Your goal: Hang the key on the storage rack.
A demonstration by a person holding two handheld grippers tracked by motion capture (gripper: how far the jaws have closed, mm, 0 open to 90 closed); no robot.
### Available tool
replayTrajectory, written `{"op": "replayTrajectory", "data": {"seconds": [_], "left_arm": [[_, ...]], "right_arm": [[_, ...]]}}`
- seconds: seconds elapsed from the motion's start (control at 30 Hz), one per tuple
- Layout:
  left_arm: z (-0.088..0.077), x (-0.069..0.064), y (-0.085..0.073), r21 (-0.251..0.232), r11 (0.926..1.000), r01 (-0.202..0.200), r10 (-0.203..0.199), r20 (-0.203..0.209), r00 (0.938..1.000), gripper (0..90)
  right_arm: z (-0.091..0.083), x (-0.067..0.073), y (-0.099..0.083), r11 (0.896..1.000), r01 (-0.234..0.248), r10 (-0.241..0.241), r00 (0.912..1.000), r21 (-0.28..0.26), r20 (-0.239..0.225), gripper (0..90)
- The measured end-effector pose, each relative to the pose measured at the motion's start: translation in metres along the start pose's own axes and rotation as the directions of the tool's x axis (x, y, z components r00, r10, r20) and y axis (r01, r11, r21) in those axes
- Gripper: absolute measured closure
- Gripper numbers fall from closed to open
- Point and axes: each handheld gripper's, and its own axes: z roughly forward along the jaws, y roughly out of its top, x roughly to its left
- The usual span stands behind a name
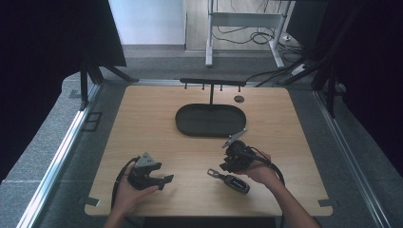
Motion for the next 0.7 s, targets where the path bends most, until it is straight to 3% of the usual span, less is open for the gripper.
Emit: {"op": "replayTrajectory", "data": {"seconds": [0.7], "left_arm": [[-0.004,0.001,0.000,-0.010,0.9999,0.003,-0.003,-0.002,1.0000,29.1]], "right_arm": [[0.018,0.009,0.001,0.996,0.028,-0.025,0.9991,0.089,-0.033,70.8]]}}
